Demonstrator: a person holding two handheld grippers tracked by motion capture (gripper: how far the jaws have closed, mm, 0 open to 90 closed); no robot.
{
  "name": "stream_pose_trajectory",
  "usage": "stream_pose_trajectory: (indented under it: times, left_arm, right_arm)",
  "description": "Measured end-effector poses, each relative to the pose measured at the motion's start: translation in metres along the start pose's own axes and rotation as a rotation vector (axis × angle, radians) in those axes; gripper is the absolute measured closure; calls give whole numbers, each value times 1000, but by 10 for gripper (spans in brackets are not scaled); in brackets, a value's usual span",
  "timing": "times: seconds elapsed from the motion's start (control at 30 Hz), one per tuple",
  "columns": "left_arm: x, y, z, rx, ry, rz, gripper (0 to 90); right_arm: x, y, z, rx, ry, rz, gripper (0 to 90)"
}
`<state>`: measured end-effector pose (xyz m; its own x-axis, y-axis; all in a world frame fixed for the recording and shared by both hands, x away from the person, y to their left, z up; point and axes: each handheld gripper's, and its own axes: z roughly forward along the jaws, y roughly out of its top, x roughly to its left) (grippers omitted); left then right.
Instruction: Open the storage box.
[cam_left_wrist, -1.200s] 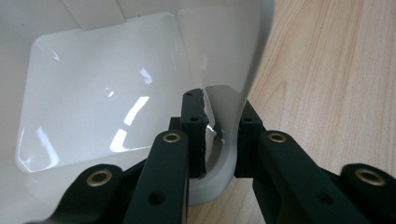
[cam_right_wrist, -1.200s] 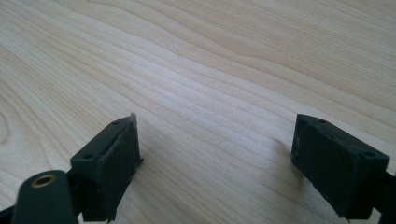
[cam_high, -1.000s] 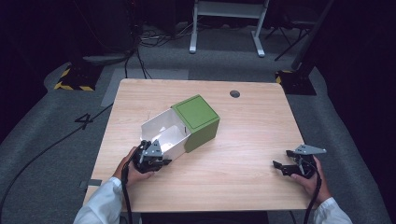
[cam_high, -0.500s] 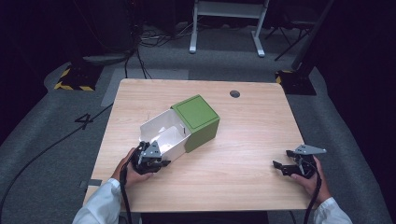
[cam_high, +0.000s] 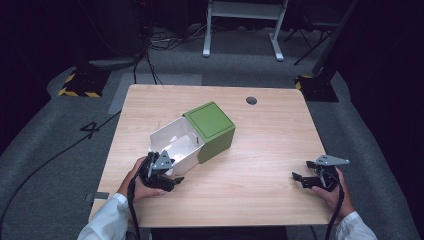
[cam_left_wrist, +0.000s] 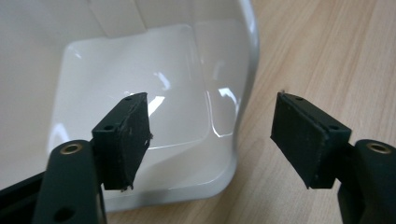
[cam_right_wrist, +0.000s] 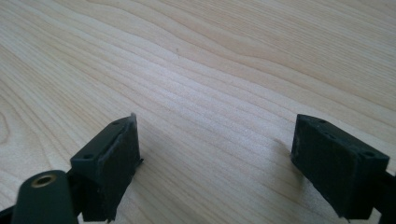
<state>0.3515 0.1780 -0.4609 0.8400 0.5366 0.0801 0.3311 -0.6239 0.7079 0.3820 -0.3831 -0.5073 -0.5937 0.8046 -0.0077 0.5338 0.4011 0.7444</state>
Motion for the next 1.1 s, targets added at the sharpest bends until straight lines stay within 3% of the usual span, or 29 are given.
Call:
stream_pose_trajectory:
  times: [0.33, 0.57, 0.83, 1.1]
  left_arm:
    - [2, 6, -28, -91, 73, -6, 198]
    - [7, 1, -48, -117, 133, -24, 175]
    - [13, -9, -67, -105, 205, -42, 176]
    - [23, -29, -71, -48, 256, -77, 176]
  right_arm:
    - [0, 0, 0, 0, 0, -1, 154]
    - [0, 0, 0, 0, 0, 0, 154]
    - [0, 0, 0, 0, 0, 0, 154]
    - [0, 0, 0, 0, 0, 0, 154]
